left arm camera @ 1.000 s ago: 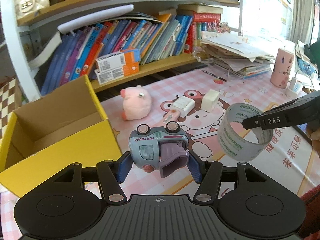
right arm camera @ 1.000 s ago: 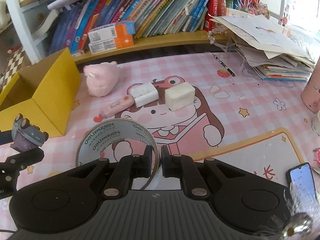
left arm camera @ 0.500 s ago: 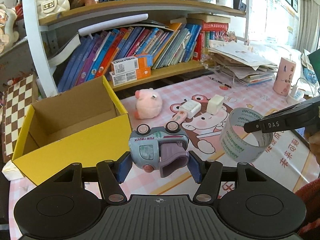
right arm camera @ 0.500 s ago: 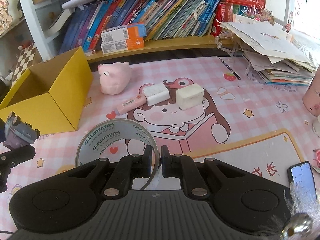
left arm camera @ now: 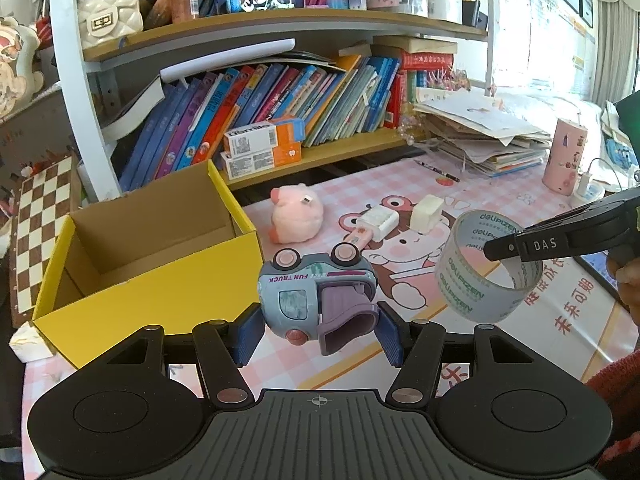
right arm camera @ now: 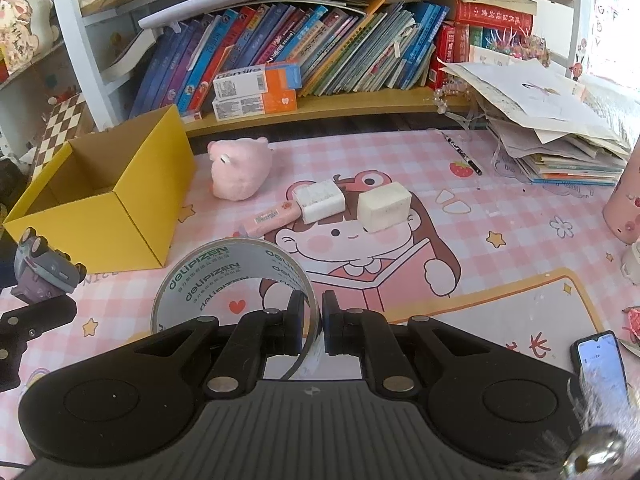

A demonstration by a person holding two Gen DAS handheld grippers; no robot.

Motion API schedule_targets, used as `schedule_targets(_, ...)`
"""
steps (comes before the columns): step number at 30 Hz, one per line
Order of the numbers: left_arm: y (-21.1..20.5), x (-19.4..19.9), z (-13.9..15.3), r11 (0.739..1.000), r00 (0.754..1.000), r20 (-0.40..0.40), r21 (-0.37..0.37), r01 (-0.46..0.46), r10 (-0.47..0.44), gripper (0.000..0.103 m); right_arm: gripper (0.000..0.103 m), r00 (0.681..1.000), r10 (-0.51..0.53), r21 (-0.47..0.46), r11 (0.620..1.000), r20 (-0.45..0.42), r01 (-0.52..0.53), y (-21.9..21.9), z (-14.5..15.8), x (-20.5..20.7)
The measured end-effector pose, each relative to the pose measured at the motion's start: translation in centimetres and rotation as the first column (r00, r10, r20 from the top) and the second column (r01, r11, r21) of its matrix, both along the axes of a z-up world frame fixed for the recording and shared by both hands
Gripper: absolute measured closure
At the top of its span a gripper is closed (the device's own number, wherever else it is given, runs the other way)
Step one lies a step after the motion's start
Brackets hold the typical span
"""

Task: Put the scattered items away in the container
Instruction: 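Lift the toy truck and tape roll and carry both toward the yellow box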

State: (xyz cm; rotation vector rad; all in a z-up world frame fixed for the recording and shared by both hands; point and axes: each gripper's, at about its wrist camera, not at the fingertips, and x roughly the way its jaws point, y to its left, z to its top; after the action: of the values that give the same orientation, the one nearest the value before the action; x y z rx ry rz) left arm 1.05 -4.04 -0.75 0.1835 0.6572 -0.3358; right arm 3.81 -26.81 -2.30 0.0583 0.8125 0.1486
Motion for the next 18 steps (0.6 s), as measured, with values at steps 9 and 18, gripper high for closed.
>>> schedule_targets(9,0.6,-0.6,0.2,1.0,1.0,0.006,-0.007,-0.02,0.02,0.044,0.094,0.999,0.032,-0.009,0.999,0.003,-0.032,0.9,0.2,-0.2)
schedule_targets(18,1.5,-0.9,0.3,0.998,0.999,0.001,-0.015,-0.054,0.054,0.044,0.094,0.998,0.065,-0.017,0.998,0.002,-0.065,2.0,0.2,-0.1)
